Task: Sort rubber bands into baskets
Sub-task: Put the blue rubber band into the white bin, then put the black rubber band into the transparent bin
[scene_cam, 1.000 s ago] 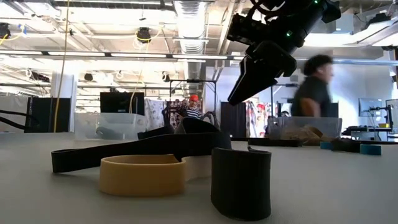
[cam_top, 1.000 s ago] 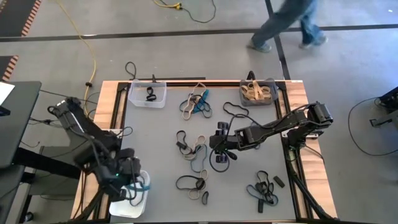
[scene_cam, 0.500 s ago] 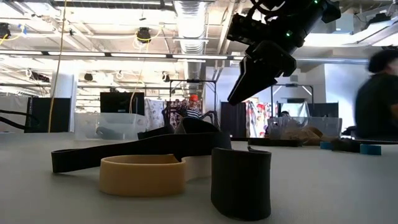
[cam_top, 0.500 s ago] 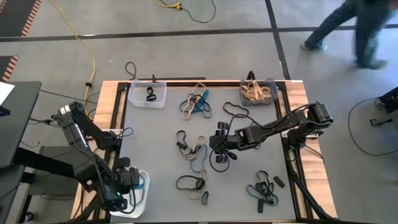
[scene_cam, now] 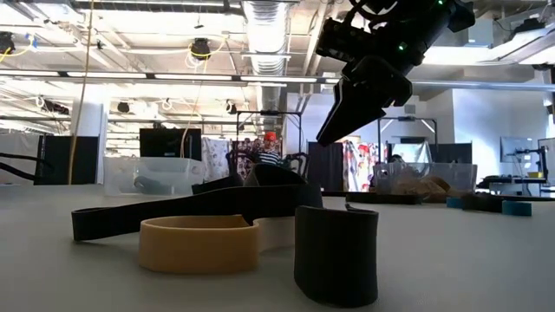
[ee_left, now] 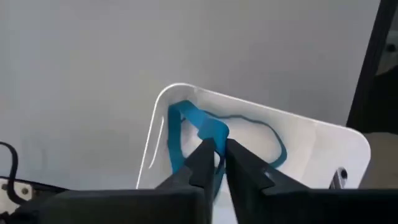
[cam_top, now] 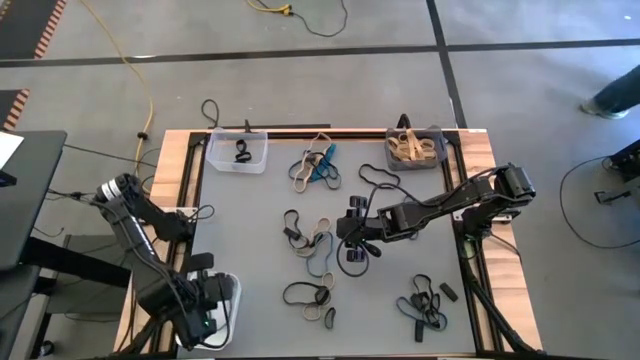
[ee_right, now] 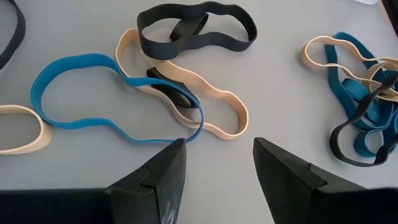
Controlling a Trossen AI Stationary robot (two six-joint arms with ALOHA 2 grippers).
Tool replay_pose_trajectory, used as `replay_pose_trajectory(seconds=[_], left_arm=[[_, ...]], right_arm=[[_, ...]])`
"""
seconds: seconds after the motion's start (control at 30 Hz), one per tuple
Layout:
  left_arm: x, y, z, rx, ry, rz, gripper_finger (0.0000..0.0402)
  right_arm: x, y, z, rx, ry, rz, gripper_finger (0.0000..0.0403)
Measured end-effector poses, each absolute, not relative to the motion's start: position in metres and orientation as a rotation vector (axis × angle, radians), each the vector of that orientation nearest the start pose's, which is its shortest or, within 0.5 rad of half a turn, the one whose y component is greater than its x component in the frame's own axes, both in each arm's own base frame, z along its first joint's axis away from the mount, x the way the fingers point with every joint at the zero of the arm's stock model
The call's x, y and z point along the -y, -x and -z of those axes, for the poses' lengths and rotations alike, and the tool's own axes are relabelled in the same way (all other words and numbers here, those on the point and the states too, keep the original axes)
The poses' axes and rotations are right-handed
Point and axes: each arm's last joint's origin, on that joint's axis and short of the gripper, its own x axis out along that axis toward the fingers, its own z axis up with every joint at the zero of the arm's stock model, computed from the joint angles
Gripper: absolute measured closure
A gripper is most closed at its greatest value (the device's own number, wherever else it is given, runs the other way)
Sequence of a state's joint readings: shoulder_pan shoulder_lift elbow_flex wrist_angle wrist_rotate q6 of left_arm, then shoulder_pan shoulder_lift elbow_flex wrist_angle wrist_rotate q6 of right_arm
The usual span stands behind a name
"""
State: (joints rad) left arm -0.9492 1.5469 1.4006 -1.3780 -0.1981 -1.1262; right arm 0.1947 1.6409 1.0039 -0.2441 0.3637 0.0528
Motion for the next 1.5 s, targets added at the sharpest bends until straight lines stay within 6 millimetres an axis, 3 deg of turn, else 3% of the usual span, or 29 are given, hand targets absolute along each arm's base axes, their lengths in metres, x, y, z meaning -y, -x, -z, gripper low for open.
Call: replay_pose_trajectory(seconds=[0.33, 0.53, 1.07, 1.3, 1.5], left_arm=[[0.211, -0.158, -0.295, -1.395, 0.102, -0.264, 0.0248], [0.209, -0.159, -0.295, -1.38, 0.073, -0.269, 0.0209], [0.204, -0.165, -0.296, -1.35, -0.035, -0.221, 0.02], [0.182, -0.183, -0.303, -1.216, -0.194, -0.252, 0.02], [0.157, -0.21, -0.308, -1.066, -0.369, -0.35, 0.02]], right_arm=[[-0.05, -0.328, -0.196, -0.848, 0.215, 0.179, 0.0186], [-0.049, -0.328, -0.196, -0.848, 0.208, 0.184, 0.0186], [-0.049, -0.33, -0.198, -0.825, 0.189, 0.191, 0.0186], [-0.048, -0.33, -0.198, -0.823, 0.186, 0.195, 0.0186], [-0.048, -0.33, -0.198, -0.824, 0.187, 0.195, 0.0186]])
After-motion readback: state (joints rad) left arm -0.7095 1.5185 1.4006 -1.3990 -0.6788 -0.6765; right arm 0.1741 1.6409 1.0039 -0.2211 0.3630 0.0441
